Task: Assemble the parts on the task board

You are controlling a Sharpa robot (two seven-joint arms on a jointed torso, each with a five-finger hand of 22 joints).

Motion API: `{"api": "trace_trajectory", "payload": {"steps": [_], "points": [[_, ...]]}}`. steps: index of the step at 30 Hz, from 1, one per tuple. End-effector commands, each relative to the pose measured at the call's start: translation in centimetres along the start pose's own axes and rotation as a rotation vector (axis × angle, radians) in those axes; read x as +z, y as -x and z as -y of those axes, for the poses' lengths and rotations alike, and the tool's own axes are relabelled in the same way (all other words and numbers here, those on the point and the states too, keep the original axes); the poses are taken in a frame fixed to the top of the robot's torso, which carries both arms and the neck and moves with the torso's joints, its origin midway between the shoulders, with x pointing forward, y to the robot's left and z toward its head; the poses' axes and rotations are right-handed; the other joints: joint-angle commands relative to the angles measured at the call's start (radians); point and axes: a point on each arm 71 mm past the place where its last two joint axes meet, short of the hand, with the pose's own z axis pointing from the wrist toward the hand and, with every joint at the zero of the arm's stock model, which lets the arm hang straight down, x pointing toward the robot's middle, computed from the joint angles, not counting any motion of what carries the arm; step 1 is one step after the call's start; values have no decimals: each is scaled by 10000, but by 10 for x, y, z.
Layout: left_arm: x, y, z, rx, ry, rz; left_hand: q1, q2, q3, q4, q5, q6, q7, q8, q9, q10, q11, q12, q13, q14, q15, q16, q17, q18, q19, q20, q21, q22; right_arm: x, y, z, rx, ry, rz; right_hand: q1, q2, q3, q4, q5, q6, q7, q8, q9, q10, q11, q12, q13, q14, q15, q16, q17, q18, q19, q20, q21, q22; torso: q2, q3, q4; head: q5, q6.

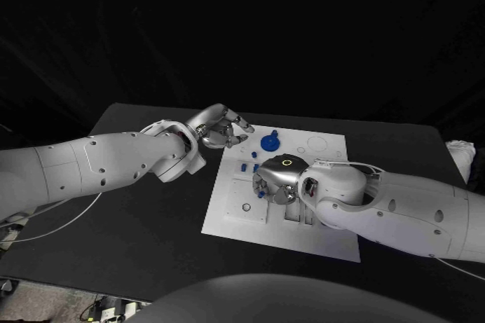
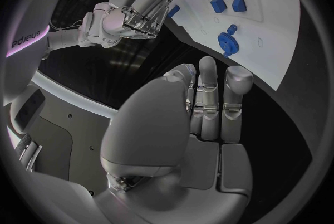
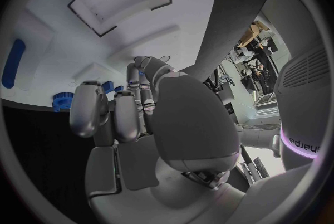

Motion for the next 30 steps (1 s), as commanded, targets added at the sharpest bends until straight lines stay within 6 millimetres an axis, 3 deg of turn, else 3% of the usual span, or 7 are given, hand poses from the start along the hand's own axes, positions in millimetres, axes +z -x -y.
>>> {"api": "trace_trajectory", "payload": {"steps": [1, 5, 19, 30], "points": [[0, -3, 0, -74, 12, -203, 82, -20, 66, -14, 45, -49, 24, -35, -17, -23, 30, -51, 0, -46, 53, -62, -11, 186, -63, 19, -45, 942, 0, -2, 0, -199, -35, -213, -74, -33, -8, -65, -86, 23, 54, -81, -8, -21, 21, -68, -10, -102, 8, -75, -41, 137, -96, 10, -84, 1523, -5, 0, -2, -10, 1], [-1, -4, -1, -83, 42, -219, 87, -17, 70, -14, 51, -51, 27, -35, -17, -25, 33, -51, 0, -50, 55, -65, -13, 187, -68, 21, -55, 940, 1, -3, 0, -204, -34, -323, -115, -48, -2, -70, -173, -87, 55, -206, -32, -65, 18, -110, -21, -115, 14, -86, -60, 138, -105, 22, -104, 1520, -6, 2, 1, -9, 1], [-1, -4, -2, -91, 91, -238, 90, -16, 73, -14, 55, -52, 29, -34, -17, -26, 36, -52, 1, -53, 56, -67, -15, 188, -71, 22, -63, 940, 1, -4, 0, -242, -55, -460, -285, -105, 32, -61, -640, -755, -239, -746, -118, -433, 83, -330, -72, -182, 38, -138, -190, 158, -164, 43, -253, 1489, -4, 3, 0, 29, 1], [-2, -4, -3, -92, 111, -241, 90, -16, 73, -14, 55, -52, 29, -34, -17, -26, 36, -52, 1, -53, 56, -67, -15, 188, -71, 22, -63, 940, 1, -4, 1, -173, -50, -335, -369, -141, 26, -38, -855, -1011, -355, -947, -134, -705, 168, -423, -77, -243, 67, -183, -305, 187, -241, 70, -408, 1449, -2, 0, -1, 40, 1]]}}
